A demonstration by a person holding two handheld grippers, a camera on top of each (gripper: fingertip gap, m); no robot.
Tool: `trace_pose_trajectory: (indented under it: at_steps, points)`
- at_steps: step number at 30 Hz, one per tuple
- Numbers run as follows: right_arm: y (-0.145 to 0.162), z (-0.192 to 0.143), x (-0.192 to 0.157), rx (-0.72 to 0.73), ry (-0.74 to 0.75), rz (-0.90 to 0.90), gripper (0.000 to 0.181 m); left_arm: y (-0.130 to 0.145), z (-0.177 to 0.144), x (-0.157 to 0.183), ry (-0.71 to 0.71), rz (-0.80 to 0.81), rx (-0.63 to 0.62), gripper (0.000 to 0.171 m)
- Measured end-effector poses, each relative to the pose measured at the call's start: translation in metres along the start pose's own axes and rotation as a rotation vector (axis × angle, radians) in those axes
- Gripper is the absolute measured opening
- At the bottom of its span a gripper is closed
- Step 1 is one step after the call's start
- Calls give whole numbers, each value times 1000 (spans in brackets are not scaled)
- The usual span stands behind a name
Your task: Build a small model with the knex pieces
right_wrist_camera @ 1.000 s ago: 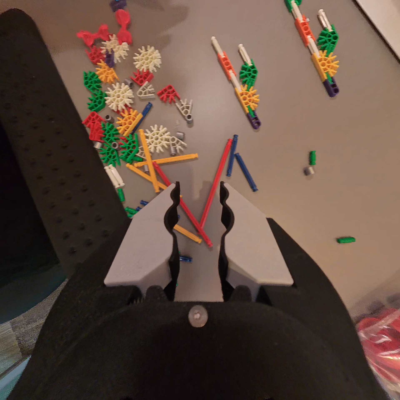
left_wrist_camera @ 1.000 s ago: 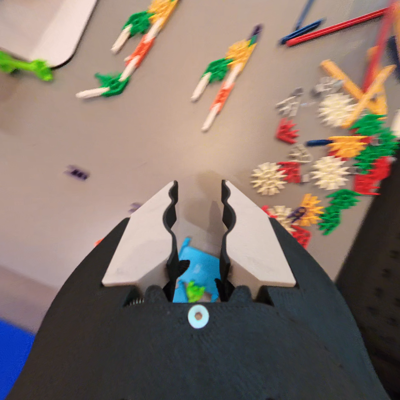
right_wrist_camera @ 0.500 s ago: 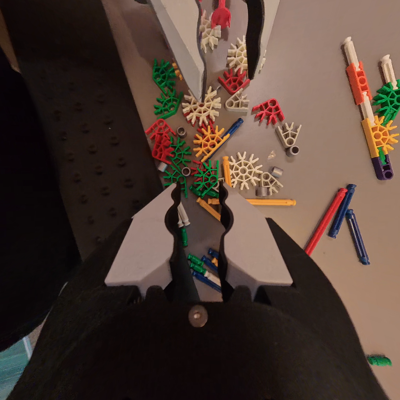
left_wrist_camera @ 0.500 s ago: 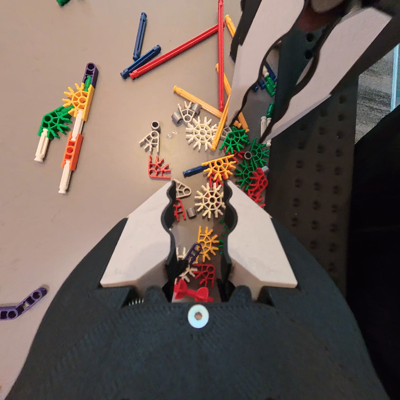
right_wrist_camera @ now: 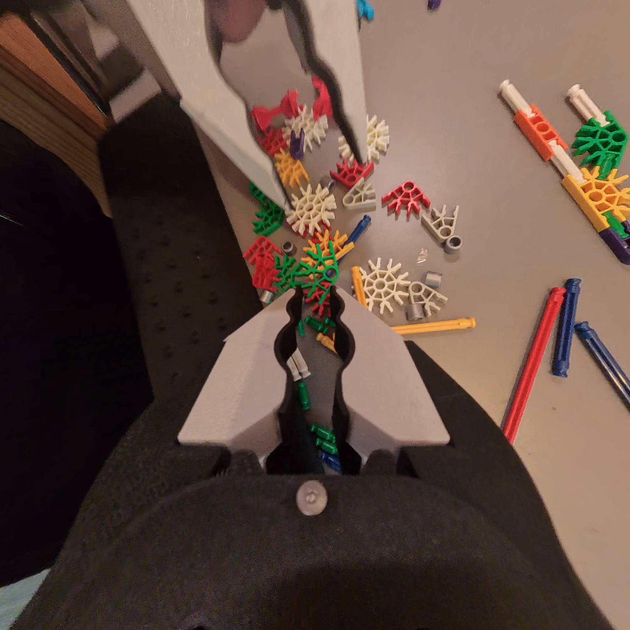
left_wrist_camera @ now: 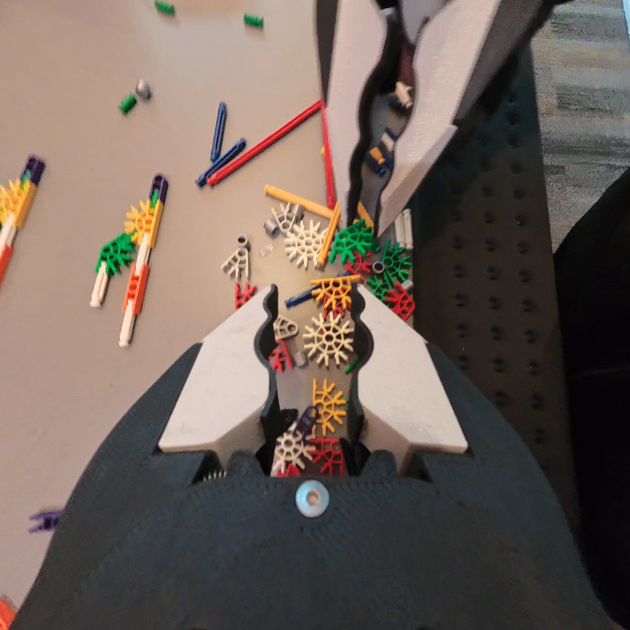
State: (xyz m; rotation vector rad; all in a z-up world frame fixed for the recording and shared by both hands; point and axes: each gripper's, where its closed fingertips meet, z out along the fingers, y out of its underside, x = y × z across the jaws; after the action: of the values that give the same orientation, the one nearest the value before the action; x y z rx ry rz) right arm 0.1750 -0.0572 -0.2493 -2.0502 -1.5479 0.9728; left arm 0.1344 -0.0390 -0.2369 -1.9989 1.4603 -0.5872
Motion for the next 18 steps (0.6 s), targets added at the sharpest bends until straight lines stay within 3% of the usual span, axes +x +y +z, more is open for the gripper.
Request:
trace_pose_trajectory:
  at_steps: [6, 9, 11, 14, 16, 18]
  points:
    - [-22, -16, -11, 98, -228, 128, 13, -22, 6, 16, -55, 307, 18, 39]
    - [-31, -22, -17, 127, -339, 170, 13, -29, 2, 22, -72, 414, 41, 16]
    - [-36, -25, -20, 141, -397, 189, 13, -32, -3, 23, -79, 447, 64, 12]
    - [-50, -30, -16, 189, -412, 196, 5, -31, -13, 16, -73, 363, 86, 4]
    - [-56, -30, -2, 188, -341, 172, 17, -26, -19, 5, -43, 234, 82, 3]
    - [-60, -31, 9, 181, -293, 125, 16, -13, -23, -12, -11, 101, 24, 3]
